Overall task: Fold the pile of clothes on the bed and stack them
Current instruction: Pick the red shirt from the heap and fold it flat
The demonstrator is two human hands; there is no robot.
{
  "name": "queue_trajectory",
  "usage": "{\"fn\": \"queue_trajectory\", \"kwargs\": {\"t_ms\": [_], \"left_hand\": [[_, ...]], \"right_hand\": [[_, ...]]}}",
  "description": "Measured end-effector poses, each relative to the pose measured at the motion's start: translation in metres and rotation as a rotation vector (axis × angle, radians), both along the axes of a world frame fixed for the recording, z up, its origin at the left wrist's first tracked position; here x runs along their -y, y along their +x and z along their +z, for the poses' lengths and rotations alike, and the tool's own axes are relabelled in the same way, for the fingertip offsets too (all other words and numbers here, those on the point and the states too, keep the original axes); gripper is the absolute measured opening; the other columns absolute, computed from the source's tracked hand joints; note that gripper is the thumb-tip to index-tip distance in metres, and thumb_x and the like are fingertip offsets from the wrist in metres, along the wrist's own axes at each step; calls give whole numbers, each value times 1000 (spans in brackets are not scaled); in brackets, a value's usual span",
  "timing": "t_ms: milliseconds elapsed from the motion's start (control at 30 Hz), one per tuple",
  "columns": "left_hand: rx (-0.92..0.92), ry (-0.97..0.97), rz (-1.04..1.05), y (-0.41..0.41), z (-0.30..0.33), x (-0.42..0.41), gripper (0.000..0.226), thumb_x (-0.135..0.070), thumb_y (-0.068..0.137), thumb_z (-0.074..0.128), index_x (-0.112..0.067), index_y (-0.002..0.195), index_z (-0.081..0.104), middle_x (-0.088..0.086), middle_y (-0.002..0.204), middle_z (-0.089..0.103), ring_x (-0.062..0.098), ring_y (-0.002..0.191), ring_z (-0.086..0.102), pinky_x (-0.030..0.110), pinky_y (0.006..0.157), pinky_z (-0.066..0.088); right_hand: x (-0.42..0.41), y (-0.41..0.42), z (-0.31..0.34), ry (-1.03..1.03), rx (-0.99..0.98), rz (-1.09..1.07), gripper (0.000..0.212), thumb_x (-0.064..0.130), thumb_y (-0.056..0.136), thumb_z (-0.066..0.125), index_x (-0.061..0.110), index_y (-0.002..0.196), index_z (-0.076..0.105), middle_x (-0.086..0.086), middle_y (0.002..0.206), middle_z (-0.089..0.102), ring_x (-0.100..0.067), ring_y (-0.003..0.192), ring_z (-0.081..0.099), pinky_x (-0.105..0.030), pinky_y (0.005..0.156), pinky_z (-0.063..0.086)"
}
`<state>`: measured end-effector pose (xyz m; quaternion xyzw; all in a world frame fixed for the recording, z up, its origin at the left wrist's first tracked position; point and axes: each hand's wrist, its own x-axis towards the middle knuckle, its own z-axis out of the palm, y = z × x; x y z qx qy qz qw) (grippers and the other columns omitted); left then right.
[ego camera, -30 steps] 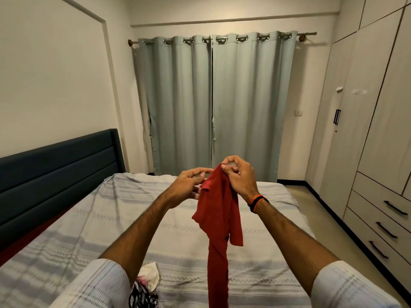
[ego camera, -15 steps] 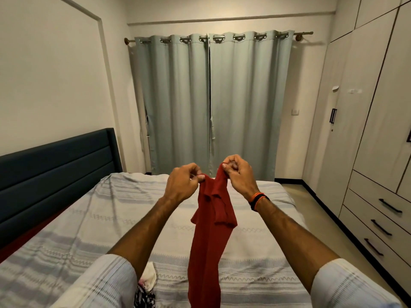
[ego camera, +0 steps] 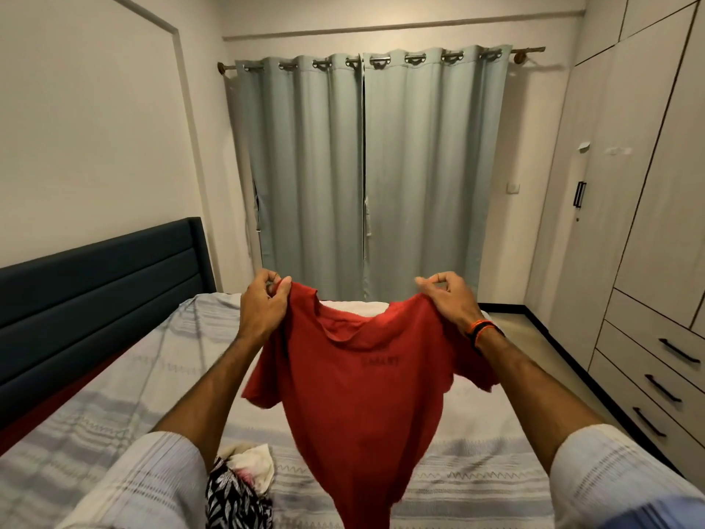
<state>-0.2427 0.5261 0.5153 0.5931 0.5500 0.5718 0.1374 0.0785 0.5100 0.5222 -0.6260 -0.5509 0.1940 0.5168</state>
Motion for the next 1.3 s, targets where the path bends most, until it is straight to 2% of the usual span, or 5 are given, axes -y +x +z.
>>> {"fn": "queue_trajectory", "kwargs": {"t_ms": [133, 267, 767, 967, 1300], "left_hand": [[-151, 39, -12, 2, 4, 3, 25, -33, 95, 59, -8, 90, 56, 4, 81, 62, 22, 76, 59, 34, 73, 52], [-353, 19, -5, -4, 3, 2, 24, -37, 96, 58, -14, 92, 55, 5, 83, 65, 25, 77, 63, 38, 75, 55], [-542, -216, 77, -28, -11, 0, 42, -36, 92, 66, -7, 123, 62, 13, 116, 70, 31, 105, 65, 41, 95, 50], [-761, -373, -48, -23, -13, 2, 21, -25, 93, 63, -10, 99, 76, 10, 96, 74, 26, 90, 66, 31, 78, 49], [-153, -316, -97, -8, -34, 7, 27, -17, 97, 39, -4, 96, 63, 8, 98, 63, 24, 90, 55, 35, 79, 42]], "right_hand": [[9, 2, 4, -218, 334, 137, 65, 53, 53, 92, 20, 103, 68, 4, 92, 68, -13, 88, 61, -24, 80, 44], [5, 0, 0, -291, 534, 140, 44, 43, 55, 94, 18, 87, 79, -1, 85, 75, -16, 83, 67, -22, 73, 46], [0, 3, -2, -360, 608, -33, 36, 54, 75, 77, 19, 73, 72, -12, 86, 69, -33, 89, 65, -33, 73, 50], [3, -12, -10, -226, 355, 84, 45, 40, 94, 62, 22, 55, 50, 3, 62, 53, -22, 71, 52, -27, 61, 36], [0, -10, -33, -233, 219, 51, 32, 32, 99, 55, 24, 68, 52, -1, 75, 56, -23, 73, 54, -28, 59, 41]]}}
